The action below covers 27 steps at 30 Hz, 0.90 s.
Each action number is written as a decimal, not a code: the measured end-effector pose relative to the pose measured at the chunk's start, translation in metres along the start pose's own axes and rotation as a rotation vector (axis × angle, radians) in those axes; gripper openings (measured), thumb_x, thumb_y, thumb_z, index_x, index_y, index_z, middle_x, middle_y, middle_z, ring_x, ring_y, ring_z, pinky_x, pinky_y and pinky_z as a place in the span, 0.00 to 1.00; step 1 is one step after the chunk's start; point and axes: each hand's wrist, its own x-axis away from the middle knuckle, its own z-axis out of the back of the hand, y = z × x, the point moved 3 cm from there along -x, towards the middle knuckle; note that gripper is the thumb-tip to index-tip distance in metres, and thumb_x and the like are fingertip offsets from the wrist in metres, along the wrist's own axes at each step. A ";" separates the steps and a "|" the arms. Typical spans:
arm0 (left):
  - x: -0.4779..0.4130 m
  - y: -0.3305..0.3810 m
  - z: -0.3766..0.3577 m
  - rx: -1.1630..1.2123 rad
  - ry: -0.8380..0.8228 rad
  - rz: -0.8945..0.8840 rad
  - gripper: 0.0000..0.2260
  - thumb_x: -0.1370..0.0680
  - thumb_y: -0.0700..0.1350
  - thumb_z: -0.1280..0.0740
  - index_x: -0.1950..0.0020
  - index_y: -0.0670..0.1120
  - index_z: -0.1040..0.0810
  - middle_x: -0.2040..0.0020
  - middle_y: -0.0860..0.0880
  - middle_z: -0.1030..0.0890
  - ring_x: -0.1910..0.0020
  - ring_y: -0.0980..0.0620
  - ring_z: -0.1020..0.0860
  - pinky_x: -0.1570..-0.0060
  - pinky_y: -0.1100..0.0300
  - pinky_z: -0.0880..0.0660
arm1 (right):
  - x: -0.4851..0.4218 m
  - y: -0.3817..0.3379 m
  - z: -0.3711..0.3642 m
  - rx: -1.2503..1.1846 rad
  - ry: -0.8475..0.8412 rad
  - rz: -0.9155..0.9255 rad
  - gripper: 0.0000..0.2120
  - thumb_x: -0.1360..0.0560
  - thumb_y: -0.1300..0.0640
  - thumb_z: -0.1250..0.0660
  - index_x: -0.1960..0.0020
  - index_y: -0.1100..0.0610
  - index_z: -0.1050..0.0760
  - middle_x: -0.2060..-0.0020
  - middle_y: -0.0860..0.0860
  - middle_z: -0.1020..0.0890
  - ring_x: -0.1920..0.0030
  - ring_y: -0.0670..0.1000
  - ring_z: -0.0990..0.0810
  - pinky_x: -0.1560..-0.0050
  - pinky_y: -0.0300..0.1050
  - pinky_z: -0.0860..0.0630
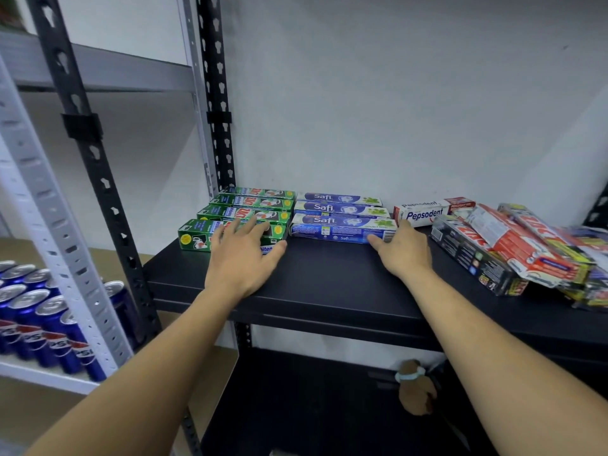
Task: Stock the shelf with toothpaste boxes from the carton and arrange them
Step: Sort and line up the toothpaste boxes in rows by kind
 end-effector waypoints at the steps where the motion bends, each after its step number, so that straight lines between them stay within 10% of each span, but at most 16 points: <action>1: 0.000 0.000 0.000 -0.002 -0.001 0.001 0.28 0.20 0.66 0.46 0.25 0.53 0.31 0.22 0.50 0.36 0.22 0.46 0.43 0.23 0.45 0.51 | -0.001 0.001 0.000 -0.001 0.003 0.010 0.30 0.27 0.40 0.31 0.35 0.59 0.30 0.42 0.58 0.20 0.38 0.62 0.25 0.39 0.55 0.26; 27: -0.002 -0.002 -0.003 -0.017 0.008 -0.012 0.25 0.19 0.62 0.45 0.24 0.53 0.32 0.22 0.51 0.36 0.22 0.46 0.42 0.24 0.45 0.51 | 0.006 -0.002 0.007 -0.002 0.003 0.066 0.28 0.24 0.41 0.33 0.31 0.56 0.30 0.38 0.55 0.21 0.35 0.60 0.27 0.36 0.54 0.29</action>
